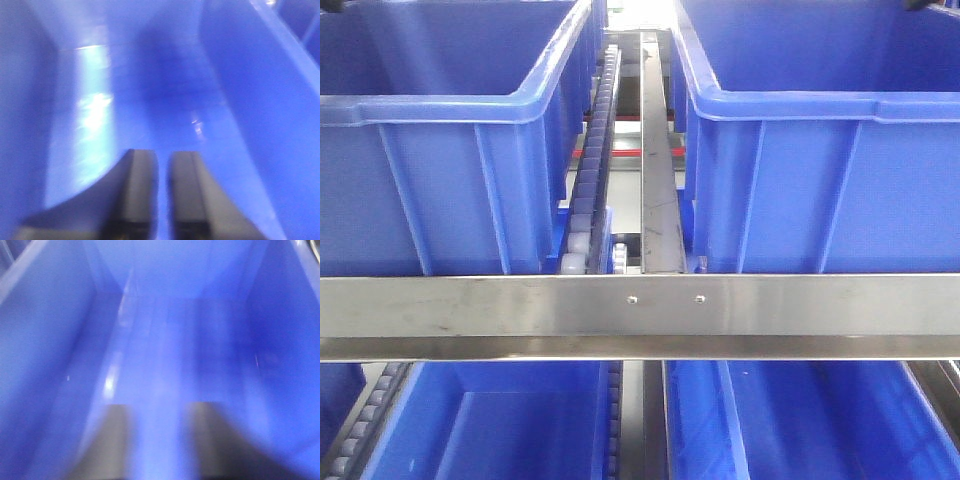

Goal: Pick and sort blue part to right shelf
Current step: 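Open the right gripper to drop its bottle into the bin, then open the left gripper to drop its bottle into the bin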

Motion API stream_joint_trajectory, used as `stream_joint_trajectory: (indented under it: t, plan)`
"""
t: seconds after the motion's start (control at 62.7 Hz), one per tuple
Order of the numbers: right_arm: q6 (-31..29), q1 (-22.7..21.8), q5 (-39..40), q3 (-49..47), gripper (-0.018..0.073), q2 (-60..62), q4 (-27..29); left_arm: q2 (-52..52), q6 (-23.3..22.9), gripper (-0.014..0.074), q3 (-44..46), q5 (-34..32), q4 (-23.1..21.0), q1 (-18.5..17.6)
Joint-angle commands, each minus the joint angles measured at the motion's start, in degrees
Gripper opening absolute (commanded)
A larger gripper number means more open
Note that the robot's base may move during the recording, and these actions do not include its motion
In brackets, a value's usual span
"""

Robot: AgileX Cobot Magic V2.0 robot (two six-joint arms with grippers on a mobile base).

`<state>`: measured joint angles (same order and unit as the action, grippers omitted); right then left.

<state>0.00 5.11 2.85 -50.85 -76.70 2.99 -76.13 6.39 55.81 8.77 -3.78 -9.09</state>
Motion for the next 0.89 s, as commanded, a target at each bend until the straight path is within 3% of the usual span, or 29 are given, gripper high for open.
stream_joint_trajectory:
  t: [0.0, 0.128, 0.335, 0.606, 0.878]
  plan:
    - [0.0, 0.0, 3.4, -2.2, 0.0046, 3.0, 0.2, 2.5, 0.0, 0.0123, 1.9, -1.8, -0.1, 0.9]
    - [0.0, -0.2, 3.2, -2.2, 0.0060, 4.1, 0.2, 2.9, -0.1, 0.0123, 1.9, -0.4, -0.6, 2.8]
    - [0.0, -0.2, 1.9, -2.2, 0.0058, 6.2, 0.2, 5.4, -1.1, 0.0124, 1.9, -1.0, -8.0, 6.1]
    - [0.0, -0.2, 2.3, -0.9, 0.0058, 10.0, 0.2, 13.6, -1.1, 0.0124, -3.3, -5.3, -8.0, 7.3]
    - [0.0, -0.2, 4.9, 9.8, 0.0058, 20.8, 0.2, 29.6, -1.0, 0.0123, -18.5, -5.4, -6.4, 7.3]
